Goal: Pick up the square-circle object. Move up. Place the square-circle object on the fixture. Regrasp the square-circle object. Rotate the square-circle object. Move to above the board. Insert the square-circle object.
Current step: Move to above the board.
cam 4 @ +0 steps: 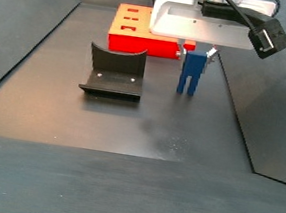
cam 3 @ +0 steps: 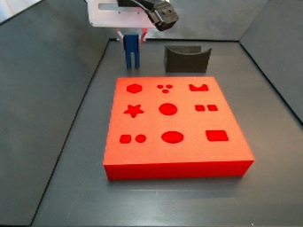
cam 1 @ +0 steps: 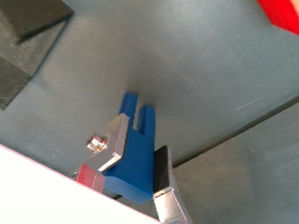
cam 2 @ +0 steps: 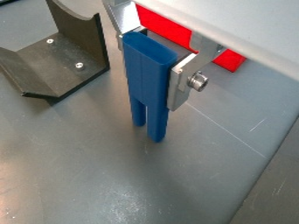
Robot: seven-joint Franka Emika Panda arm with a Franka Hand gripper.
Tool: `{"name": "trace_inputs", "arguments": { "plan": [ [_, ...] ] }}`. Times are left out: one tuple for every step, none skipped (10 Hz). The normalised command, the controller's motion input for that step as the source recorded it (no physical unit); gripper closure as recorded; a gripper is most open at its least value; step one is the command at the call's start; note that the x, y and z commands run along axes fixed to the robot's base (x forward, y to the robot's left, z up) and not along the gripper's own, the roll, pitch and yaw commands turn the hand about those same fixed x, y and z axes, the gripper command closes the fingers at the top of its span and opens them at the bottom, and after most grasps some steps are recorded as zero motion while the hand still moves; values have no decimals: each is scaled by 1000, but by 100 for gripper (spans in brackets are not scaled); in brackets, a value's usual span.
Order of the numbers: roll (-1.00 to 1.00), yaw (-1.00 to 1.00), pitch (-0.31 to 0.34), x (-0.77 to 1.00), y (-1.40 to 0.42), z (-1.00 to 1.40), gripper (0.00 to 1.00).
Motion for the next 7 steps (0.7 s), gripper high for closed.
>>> {"name": "trace_inputs", "arguments": {
  "plan": [
    [80, 194, -178, -108, -261, 1000, 100],
    [93, 159, -145, -112, -243, 1000, 100],
    [113, 103, -80, -101, -217, 1000, 100],
    [123, 80, -21, -95, -214, 1000, 100],
    [135, 67, 16, -90, -203, 1000, 100],
    [146, 62, 32, -88, -193, 1000, 100],
    [157, 55, 31, -87, -181, 1000, 100]
  ]
}}
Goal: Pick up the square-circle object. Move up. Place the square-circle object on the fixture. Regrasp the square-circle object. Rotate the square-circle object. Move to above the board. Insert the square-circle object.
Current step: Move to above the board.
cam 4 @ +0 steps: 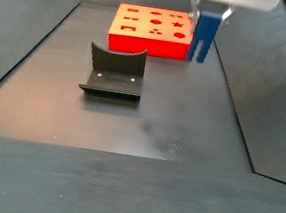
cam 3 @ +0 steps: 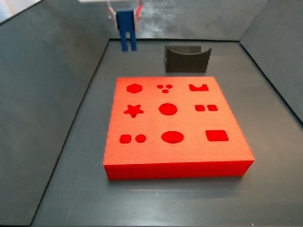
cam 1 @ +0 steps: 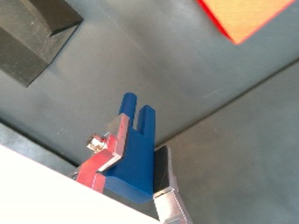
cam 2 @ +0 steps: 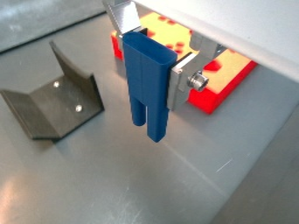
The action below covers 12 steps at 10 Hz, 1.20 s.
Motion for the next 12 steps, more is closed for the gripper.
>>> {"name": "trace_inputs", "arguments": {
  "plan": [
    [164, 54, 29, -84, -166, 1000, 100],
    [169, 52, 31, -78, -153, 1000, 100],
    [171, 53, 32, -73, -142, 1000, 100],
    [172, 56, 39, -69, -128, 1000, 100],
    [172, 53, 46, -58, -113, 1000, 100],
    [169, 54, 61, -31, -80, 841, 100],
    [169, 58, 73, -9, -57, 676, 100],
    [168, 59, 81, -2, -44, 564, 100],
    [164, 61, 85, 5, -26, 286, 100],
    [79, -307, 491, 324, -1000, 394, 100],
    [70, -293, 477, 331, -1000, 353, 100],
    [58, -182, 452, 353, -1000, 359, 100]
  ]
}}
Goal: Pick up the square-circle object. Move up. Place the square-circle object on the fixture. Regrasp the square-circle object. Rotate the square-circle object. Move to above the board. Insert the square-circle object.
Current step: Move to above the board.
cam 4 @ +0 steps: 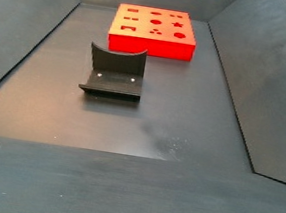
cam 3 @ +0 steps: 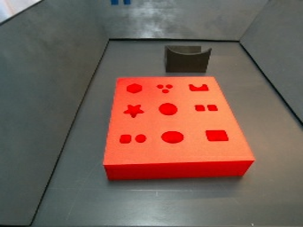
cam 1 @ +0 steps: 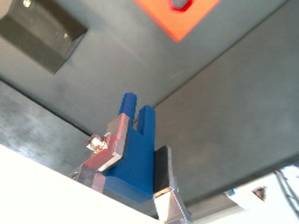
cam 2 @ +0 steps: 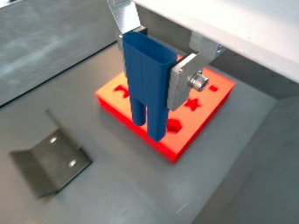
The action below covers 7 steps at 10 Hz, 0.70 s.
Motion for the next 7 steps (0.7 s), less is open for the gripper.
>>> {"name": "trace_inputs", "arguments": {
  "plan": [
    [-12, -81, 328, 380, -1000, 354, 100],
    [-24, -27, 236, 379, -1000, 353, 100],
    [-16, -2, 156, 381, -1000, 362, 100],
    [-6, 2, 128, 393, -1000, 360, 100],
    [-5, 7, 122, 415, -1000, 358, 100],
    [12, 7, 131, 317, -692, 249, 100],
    [20, 11, 125, 234, -435, 157, 100]
  ]
}}
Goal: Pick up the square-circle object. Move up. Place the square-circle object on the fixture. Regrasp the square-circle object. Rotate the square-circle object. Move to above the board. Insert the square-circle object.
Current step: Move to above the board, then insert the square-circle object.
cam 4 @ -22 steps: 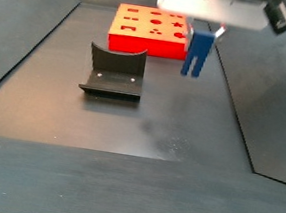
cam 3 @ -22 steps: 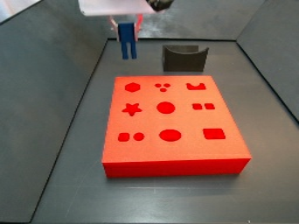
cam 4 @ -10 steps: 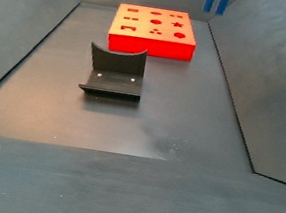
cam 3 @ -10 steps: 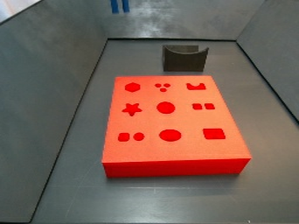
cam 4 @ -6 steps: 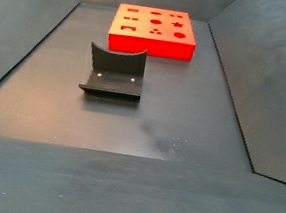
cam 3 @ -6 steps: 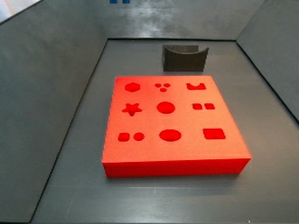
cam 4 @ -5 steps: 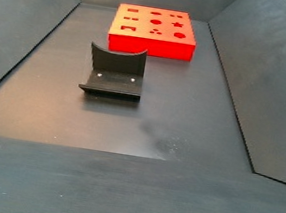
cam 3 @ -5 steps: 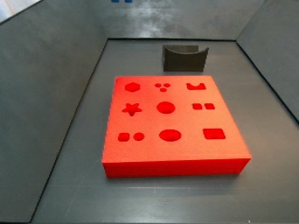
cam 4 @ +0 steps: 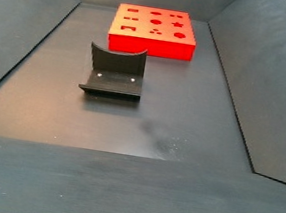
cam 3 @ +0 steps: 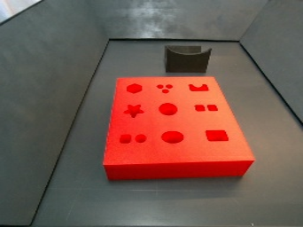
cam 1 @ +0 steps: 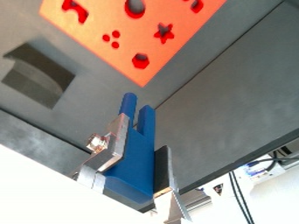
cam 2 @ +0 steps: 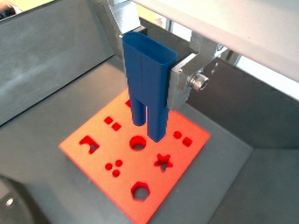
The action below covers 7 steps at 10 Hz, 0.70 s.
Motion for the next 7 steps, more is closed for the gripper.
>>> {"name": "trace_inputs", "arguments": {
  "plan": [
    [29, 12, 104, 161, -263, 97, 100],
    [38, 8, 84, 105, -167, 64, 100],
    [0, 80, -34, 0, -360, -649, 100],
    [31, 151, -71, 0, -351, -617, 100],
    [0, 180, 0, 123, -206, -646, 100],
    [0, 183, -34, 0, -143, -669, 100],
    [4, 203, -17, 49, -114, -669, 100]
  ]
}}
